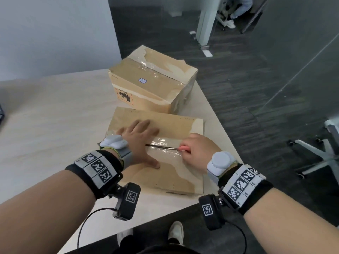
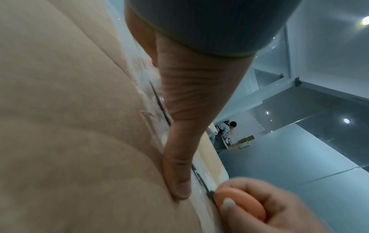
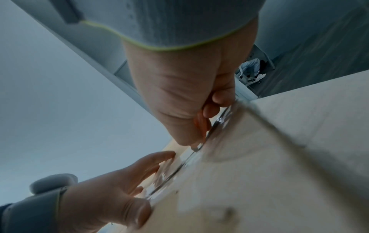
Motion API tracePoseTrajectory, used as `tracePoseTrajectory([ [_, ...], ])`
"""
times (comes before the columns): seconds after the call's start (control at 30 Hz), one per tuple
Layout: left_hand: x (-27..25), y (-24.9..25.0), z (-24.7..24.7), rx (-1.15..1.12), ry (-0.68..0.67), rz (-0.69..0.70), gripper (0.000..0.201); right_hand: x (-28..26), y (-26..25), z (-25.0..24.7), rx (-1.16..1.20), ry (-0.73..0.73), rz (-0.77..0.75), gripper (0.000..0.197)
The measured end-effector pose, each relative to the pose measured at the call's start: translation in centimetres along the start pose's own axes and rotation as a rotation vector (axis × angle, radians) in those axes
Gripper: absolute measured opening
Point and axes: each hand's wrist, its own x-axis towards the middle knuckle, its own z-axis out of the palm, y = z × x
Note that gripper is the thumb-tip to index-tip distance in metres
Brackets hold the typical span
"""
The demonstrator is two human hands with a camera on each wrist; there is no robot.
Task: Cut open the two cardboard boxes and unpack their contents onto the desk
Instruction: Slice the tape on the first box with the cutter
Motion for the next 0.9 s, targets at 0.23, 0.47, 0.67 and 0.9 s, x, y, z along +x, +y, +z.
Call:
tracePoseTrajectory([
  [0.23,-0.2,3.2,-0.5,-0.05,-0.037,-0.106,0.096,-3.7,5.6,-1.7,0.041,0.088,-0.034,0.014],
  [0.47,-0.5,9.7,-1.0,-0.05,0.112,-0.092,0.081,-5.1,8.3,-3.5,0.099,0.137,0.001,0.013],
  [0.67,0.1,14.8,0.3,0.041,0.044,0.093,0.084,-6.2,10.6,-2.7,0.451,0.236,0.112,0.013],
  [0.9,0.6,15.3,-0.3,0.074,-0.071,0.081,0.091,-6.5,10.3,-1.4,0.951,0.286,0.277,0.024],
])
